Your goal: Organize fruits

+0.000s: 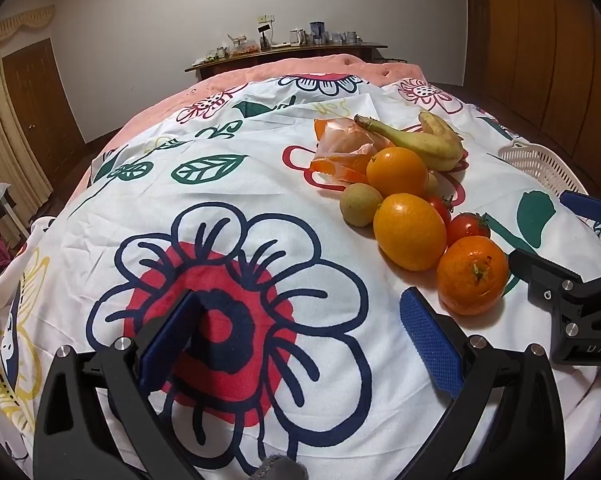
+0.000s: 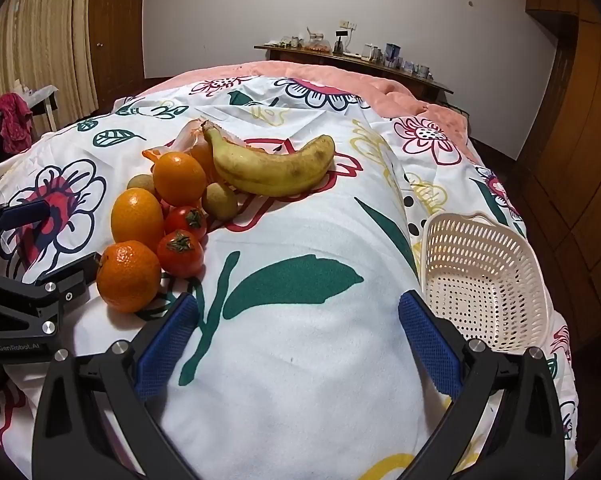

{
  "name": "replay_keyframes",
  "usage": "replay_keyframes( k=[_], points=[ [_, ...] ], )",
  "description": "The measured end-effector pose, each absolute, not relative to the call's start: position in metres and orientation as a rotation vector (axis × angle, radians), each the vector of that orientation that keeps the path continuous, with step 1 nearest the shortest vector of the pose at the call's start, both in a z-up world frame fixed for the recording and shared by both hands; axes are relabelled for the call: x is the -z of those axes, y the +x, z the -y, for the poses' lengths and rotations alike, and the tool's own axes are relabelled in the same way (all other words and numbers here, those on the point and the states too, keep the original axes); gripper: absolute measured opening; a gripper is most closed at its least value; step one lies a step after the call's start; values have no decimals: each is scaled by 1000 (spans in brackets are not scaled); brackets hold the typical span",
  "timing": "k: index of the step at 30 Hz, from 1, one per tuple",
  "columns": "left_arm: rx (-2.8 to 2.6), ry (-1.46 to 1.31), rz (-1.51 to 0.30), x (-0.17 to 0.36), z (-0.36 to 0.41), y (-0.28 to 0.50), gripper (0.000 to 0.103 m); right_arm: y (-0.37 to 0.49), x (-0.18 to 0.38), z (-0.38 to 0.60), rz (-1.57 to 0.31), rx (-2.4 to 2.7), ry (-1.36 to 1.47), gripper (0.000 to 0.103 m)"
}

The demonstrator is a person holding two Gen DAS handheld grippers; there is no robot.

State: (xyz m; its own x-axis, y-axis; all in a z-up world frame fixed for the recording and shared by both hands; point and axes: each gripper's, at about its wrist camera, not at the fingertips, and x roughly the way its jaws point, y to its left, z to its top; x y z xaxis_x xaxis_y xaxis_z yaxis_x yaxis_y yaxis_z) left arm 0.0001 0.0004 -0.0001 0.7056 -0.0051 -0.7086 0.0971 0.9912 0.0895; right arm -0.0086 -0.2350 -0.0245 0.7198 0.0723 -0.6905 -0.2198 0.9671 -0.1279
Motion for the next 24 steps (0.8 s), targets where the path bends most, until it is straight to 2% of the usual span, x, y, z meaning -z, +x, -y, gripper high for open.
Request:
replay_keyframes(
  k=[7, 24],
  points=[
    [5, 206, -763, 4, 11, -1, 101, -5, 25, 235, -764, -170, -200, 98],
    [32, 165, -776, -3, 2, 0, 101, -4, 23, 235, -814, -193, -213, 98]
  ],
)
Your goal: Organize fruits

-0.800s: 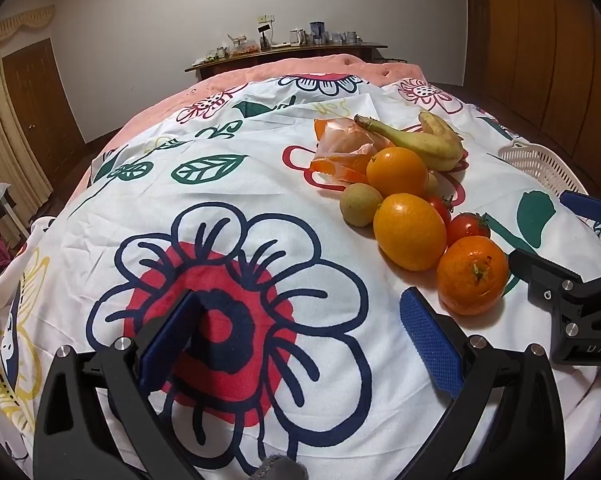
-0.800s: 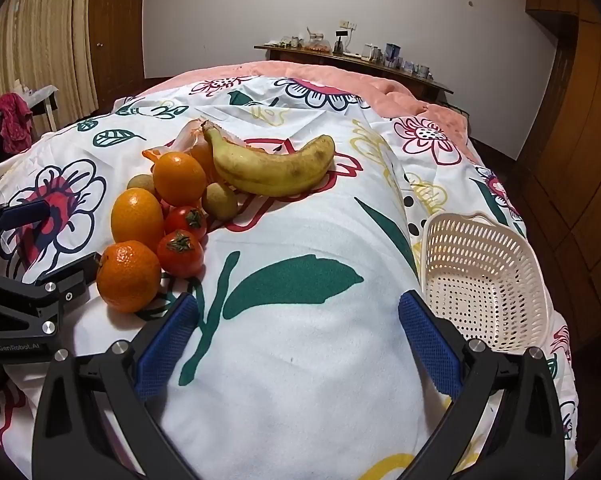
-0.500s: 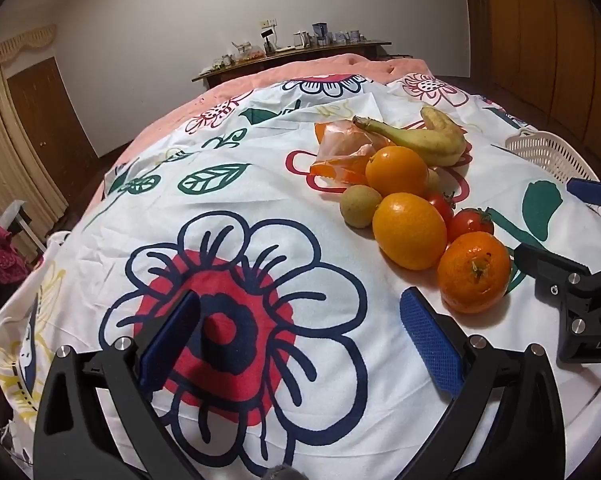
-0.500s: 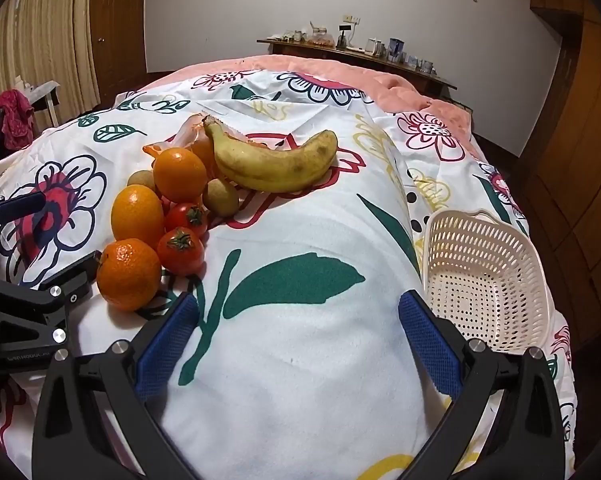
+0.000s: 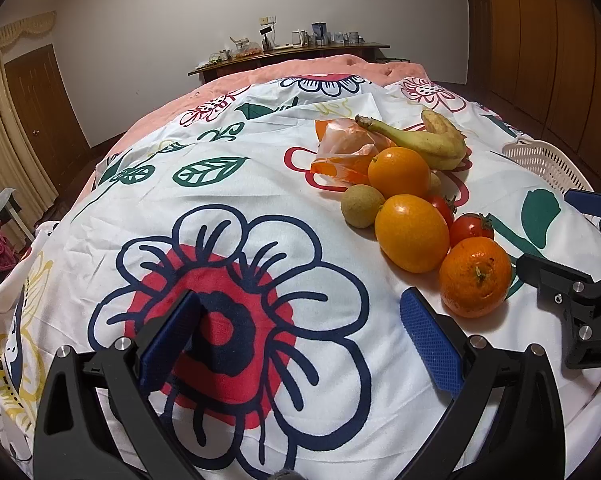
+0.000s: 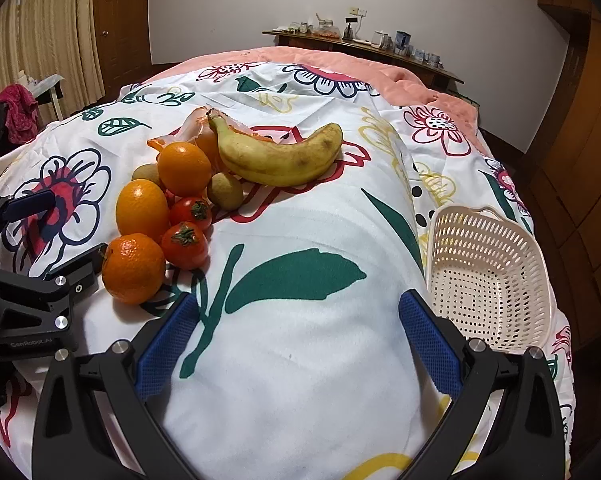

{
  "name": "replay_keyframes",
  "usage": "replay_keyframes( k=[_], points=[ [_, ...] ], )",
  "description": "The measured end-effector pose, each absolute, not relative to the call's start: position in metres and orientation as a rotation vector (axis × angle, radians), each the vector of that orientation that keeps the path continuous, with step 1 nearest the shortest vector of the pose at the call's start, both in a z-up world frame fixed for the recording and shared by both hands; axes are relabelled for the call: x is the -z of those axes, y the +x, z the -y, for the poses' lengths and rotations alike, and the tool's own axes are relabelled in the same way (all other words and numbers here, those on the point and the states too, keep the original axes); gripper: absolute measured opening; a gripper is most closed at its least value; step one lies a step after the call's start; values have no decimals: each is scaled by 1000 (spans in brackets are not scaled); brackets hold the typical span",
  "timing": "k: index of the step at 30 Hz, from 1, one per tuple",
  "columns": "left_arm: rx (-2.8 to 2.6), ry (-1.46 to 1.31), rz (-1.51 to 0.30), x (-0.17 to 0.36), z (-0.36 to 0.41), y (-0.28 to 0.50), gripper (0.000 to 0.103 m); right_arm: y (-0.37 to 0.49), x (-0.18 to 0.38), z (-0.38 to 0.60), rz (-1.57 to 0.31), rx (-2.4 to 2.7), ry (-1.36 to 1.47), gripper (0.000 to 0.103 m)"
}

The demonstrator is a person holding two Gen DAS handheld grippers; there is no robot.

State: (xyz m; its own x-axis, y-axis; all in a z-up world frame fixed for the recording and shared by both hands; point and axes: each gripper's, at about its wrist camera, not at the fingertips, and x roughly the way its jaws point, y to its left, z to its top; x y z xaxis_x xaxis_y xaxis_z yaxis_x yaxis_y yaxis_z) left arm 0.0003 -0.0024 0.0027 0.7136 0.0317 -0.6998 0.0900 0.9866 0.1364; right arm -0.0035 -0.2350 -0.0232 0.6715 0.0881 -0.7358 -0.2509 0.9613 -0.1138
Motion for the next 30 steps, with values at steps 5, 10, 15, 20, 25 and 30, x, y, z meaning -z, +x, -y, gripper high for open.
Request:
replay_keyframes(
  k=[5, 10, 15, 20, 25, 30],
  points=[
    [33, 164, -775, -5, 3, 0, 101, -5, 23, 235, -812, -196, -211, 98],
    [33, 161, -773, -6, 2, -1, 101, -6, 23, 235, -809, -194, -211, 98],
    [34, 159, -771, -8, 3, 0, 101, -8, 24, 236, -793, -190, -207, 98],
    [33, 161, -767, -9, 2, 0, 101, -11, 25, 237, -766, -187, -188, 98],
    [33, 160, -764, -9, 1, -1, 101, -10, 27, 234, -768, -175, -209, 98],
    [36, 158, -765, -11, 1, 1, 101, -10, 28, 234, -768, -171, -216, 98]
  ],
)
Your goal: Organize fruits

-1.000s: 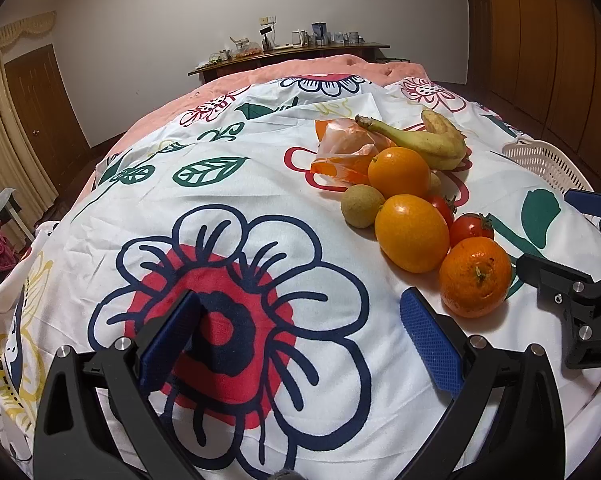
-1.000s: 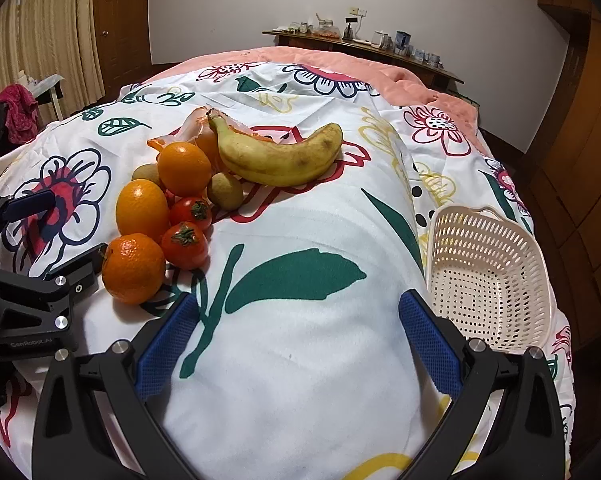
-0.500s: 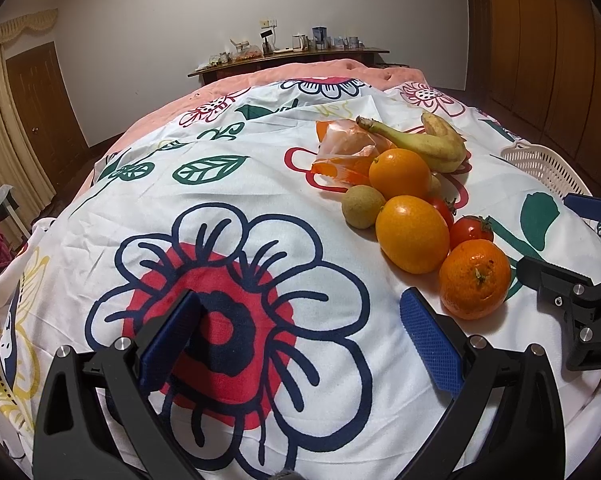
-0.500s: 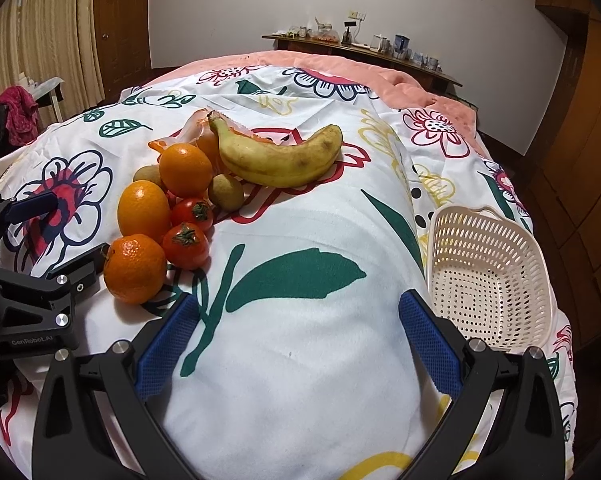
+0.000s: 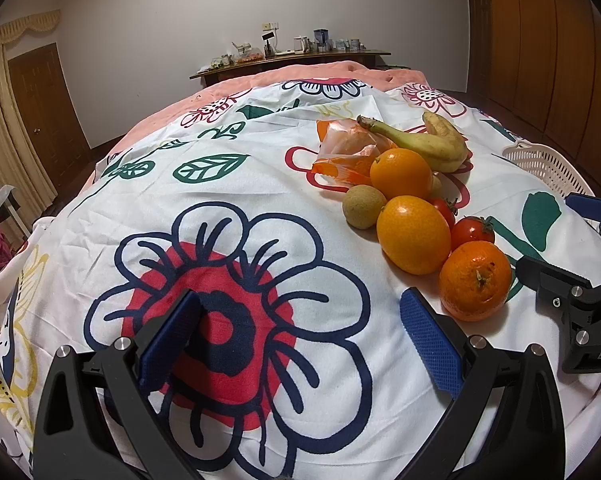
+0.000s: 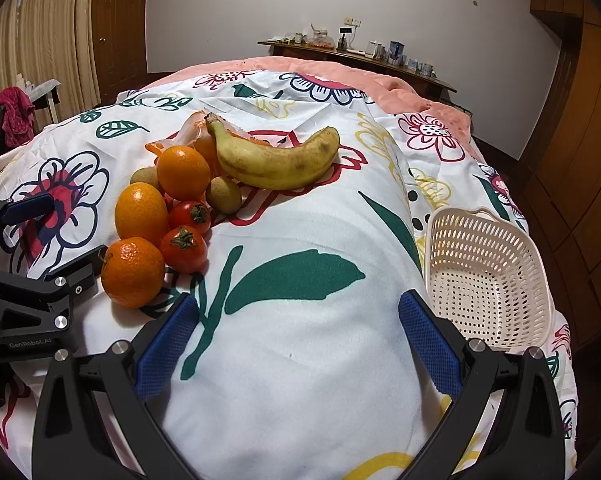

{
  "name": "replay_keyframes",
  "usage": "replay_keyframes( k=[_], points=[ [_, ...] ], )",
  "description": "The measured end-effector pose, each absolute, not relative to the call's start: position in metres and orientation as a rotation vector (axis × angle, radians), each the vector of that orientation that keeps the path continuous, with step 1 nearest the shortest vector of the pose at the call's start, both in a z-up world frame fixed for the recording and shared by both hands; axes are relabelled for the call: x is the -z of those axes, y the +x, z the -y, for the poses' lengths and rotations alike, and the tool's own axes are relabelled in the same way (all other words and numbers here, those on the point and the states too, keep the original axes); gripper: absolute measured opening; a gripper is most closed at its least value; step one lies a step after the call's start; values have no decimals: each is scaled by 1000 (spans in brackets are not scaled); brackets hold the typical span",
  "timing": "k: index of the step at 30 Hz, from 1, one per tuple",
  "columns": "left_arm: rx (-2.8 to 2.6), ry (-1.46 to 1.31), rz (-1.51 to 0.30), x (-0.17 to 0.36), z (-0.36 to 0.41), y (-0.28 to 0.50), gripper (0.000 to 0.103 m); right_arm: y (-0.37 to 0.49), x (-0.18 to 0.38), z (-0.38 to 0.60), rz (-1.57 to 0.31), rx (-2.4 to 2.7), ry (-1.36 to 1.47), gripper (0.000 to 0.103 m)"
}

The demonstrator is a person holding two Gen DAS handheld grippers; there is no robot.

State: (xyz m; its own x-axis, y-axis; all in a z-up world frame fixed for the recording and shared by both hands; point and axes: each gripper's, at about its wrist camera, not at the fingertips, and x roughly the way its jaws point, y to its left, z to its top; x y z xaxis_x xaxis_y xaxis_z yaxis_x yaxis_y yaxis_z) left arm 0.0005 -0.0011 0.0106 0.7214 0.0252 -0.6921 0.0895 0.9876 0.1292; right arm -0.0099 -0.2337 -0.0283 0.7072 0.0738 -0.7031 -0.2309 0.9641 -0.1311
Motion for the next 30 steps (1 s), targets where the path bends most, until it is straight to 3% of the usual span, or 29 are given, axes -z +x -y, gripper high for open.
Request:
replay_keyframes(
  k=[30],
  points=[
    [31, 116, -734, -15, 9, 2, 101, -31, 11, 237, -675, -261, -176, 98]
  ],
)
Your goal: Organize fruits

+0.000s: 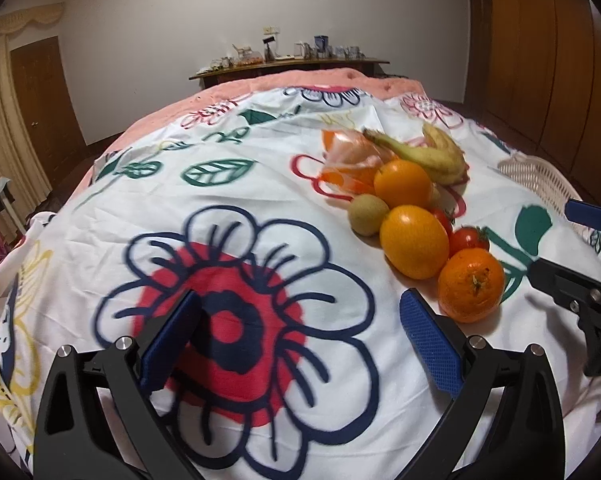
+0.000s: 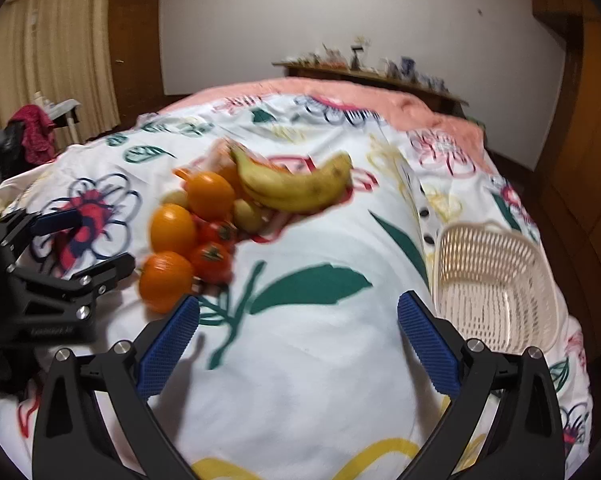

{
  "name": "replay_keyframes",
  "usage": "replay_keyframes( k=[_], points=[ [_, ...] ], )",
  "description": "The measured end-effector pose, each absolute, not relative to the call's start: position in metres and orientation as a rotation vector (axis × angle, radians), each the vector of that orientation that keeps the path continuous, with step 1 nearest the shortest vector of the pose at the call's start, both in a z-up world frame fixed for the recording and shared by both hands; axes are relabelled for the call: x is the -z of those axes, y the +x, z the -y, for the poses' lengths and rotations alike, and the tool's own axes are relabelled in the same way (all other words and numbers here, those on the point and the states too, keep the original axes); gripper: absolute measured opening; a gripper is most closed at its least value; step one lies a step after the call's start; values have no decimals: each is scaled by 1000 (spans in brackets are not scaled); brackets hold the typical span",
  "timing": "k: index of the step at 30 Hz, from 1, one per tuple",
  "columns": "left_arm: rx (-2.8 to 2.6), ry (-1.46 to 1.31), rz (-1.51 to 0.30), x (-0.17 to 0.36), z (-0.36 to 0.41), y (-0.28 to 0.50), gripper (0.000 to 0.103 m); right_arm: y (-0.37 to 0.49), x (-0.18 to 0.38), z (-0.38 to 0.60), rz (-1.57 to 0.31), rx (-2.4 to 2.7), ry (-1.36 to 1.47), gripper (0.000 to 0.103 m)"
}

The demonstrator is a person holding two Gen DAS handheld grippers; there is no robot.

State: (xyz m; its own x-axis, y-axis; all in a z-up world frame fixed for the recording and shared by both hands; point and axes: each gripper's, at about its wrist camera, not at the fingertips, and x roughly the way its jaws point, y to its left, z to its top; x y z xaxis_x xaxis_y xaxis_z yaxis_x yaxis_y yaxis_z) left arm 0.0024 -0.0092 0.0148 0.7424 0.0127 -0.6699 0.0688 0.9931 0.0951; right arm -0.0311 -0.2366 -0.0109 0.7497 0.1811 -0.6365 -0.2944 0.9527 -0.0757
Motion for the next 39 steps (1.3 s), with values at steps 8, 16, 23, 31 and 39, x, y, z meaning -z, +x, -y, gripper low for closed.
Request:
replay_keyframes(
  k=[8, 16, 23, 31, 39],
  points=[
    [-63, 117, -693, -27, 7, 14, 101, -46, -3, 203, -656, -413, -246, 77],
    [-111, 83, -683, -31, 4, 24, 101, -35, 5, 196, -782, -540, -147, 54],
    [-130, 55, -670, -26, -30, 9, 101, -30, 15, 185, -836, -552, -179, 49],
    [-135, 48, -660, -29, -45, -4, 101, -9, 24, 175, -912, -580, -163, 48],
    [-121, 56, -661, -30, -41, -6, 101, -7, 26, 176, -912, -567, -145, 39]
  ],
)
